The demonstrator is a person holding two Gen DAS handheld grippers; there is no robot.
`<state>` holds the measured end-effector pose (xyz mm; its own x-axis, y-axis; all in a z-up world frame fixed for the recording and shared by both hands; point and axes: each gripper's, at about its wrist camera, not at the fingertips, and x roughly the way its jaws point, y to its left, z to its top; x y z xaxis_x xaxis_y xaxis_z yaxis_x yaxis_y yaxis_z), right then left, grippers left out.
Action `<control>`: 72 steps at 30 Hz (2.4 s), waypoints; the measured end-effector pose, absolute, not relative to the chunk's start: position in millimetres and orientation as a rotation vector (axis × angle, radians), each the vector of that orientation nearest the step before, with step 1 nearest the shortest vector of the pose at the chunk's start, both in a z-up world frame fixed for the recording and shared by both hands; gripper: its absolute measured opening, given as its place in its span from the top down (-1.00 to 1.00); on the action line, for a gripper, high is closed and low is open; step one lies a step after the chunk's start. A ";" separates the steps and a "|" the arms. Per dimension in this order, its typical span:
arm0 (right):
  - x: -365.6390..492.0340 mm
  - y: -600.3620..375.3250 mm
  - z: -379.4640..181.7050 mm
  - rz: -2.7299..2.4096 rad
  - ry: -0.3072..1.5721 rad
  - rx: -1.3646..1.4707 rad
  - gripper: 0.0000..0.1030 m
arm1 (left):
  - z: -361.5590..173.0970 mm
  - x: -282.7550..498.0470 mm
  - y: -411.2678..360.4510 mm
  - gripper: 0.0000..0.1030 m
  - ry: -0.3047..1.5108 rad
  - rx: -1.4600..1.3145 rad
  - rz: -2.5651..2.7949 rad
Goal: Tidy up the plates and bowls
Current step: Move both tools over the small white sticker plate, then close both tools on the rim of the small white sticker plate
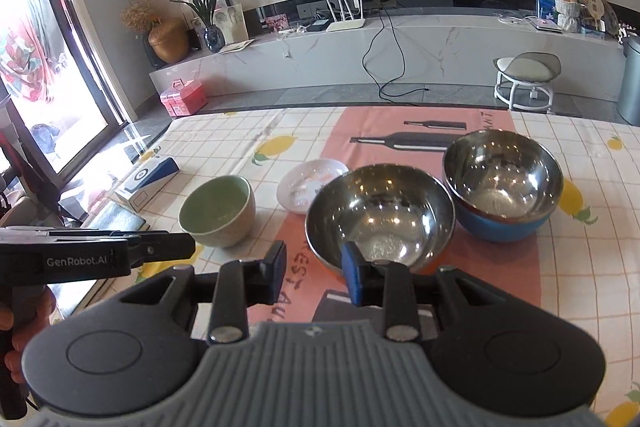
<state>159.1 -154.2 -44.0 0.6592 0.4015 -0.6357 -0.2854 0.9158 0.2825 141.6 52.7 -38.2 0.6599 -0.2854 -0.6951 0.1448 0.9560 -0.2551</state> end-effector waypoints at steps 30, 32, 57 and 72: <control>391.8 -109.0 -114.6 0.388 1.211 0.142 0.64 | -109.5 344.9 70.1 0.32 1.225 -0.279 -0.162; 395.1 -108.6 -120.2 0.392 1.230 0.146 0.71 | -111.6 347.3 67.6 0.33 1.231 -0.258 -0.163; 399.7 -120.3 -135.2 0.342 1.277 0.254 1.00 | -113.9 347.2 58.4 0.95 1.208 -0.214 -0.155; 369.3 -136.4 -75.1 0.377 1.157 0.318 1.00 | -45.1 305.5 61.8 0.96 1.065 -0.243 -0.175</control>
